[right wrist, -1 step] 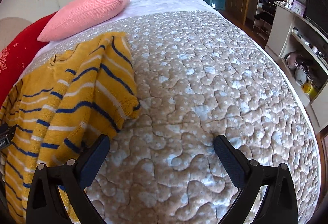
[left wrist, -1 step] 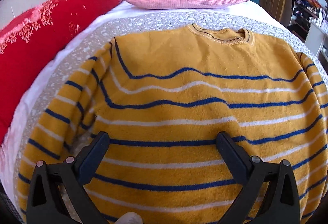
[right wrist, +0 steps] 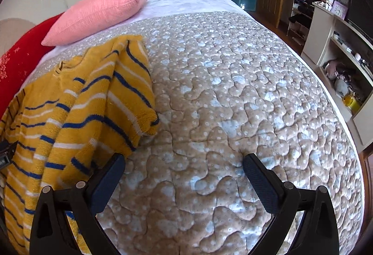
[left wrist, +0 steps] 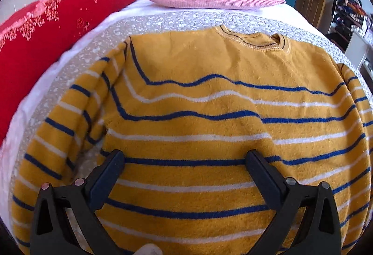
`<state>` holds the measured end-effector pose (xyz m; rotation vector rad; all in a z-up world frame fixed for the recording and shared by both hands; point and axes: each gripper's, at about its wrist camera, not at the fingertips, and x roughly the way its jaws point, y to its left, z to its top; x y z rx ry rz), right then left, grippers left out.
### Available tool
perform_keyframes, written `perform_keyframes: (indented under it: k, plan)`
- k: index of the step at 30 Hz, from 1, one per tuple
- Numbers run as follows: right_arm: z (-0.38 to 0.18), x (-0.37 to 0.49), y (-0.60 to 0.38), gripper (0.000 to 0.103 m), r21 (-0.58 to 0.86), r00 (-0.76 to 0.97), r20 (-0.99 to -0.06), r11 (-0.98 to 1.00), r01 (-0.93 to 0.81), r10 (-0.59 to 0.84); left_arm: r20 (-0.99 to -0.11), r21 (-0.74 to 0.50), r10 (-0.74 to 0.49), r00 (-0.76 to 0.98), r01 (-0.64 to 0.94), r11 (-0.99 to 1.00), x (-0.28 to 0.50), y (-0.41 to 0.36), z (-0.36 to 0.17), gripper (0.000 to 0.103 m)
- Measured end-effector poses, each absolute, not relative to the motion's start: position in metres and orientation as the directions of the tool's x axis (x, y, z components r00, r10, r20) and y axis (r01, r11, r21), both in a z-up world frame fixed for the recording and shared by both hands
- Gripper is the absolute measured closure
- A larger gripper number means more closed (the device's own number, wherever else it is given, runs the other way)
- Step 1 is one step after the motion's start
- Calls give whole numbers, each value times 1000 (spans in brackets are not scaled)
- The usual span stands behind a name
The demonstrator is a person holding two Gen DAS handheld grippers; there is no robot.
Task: Fold small clothes
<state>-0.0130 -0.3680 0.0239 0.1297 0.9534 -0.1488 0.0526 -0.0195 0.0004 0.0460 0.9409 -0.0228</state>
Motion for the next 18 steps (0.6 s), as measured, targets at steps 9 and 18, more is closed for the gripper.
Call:
perform_keyframes:
  k: [9, 18]
  plan:
    - [17, -13, -364, 0, -8, 574, -811, 983, 185, -115, -808, -19, -40, 588, 43, 999, 49, -12, 0, 0]
    - [17, -17, -364, 0, -4, 580, -806, 982, 190, -116, -808, -18, -41, 587, 44, 999, 50, -11, 0, 0]
